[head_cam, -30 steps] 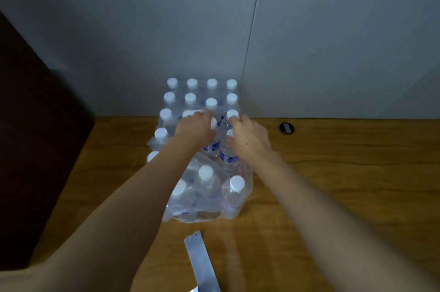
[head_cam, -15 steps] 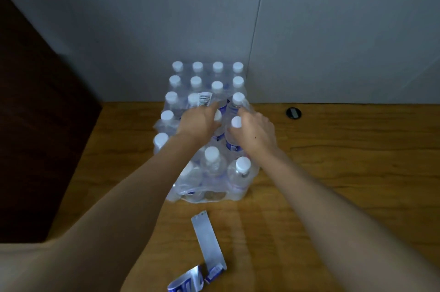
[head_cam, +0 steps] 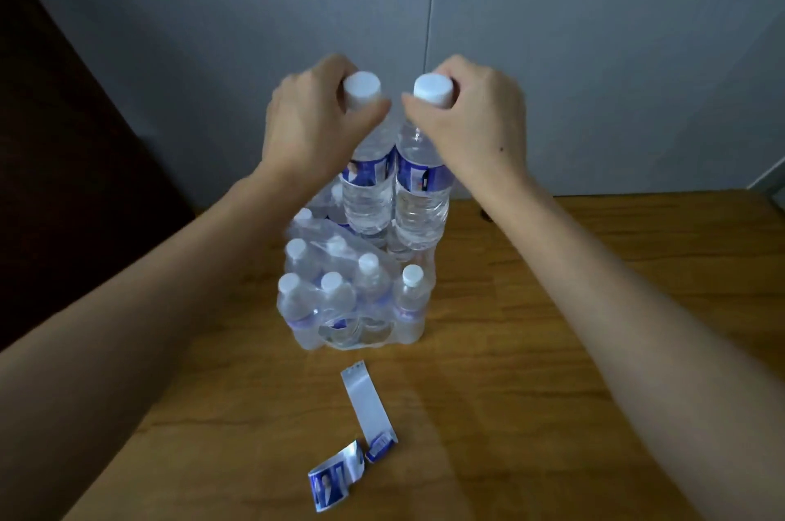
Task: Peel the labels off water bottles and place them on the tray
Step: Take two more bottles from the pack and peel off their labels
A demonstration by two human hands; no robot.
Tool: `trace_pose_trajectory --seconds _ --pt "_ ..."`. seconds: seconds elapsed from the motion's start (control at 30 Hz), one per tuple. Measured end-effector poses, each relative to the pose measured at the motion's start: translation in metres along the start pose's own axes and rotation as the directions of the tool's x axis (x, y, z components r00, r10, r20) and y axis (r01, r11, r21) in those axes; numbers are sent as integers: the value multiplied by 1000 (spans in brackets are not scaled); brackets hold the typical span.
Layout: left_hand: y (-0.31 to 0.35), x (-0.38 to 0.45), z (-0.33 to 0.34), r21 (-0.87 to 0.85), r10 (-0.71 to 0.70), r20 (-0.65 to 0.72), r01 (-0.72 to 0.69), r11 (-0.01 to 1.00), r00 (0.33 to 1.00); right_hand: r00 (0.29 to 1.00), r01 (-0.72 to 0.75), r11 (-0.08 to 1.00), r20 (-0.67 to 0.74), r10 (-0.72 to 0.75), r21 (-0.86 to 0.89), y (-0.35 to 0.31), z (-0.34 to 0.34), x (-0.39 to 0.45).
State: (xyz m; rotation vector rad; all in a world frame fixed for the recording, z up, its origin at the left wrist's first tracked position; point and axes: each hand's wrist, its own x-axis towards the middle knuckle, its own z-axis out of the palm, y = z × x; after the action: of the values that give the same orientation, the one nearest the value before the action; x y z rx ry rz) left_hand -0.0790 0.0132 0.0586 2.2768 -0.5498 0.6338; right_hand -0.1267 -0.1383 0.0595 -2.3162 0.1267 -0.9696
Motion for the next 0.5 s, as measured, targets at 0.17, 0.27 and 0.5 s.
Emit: trace_pose_trajectory --seconds 0.17,0.27,0.5 --pt "22 -22 -28 -34 52 16 -51 998 999 999 -31 999 45 29 39 -14 -35 -15" --pt "20 -55 -26 -48 53 86 -49 998 995 995 -15 1000 100 12 24 -6 -39 -45" --pt "-3 -135 26 -29 44 306 -37 999 951 980 31 1000 194 -30 -2 53 -24 -130"
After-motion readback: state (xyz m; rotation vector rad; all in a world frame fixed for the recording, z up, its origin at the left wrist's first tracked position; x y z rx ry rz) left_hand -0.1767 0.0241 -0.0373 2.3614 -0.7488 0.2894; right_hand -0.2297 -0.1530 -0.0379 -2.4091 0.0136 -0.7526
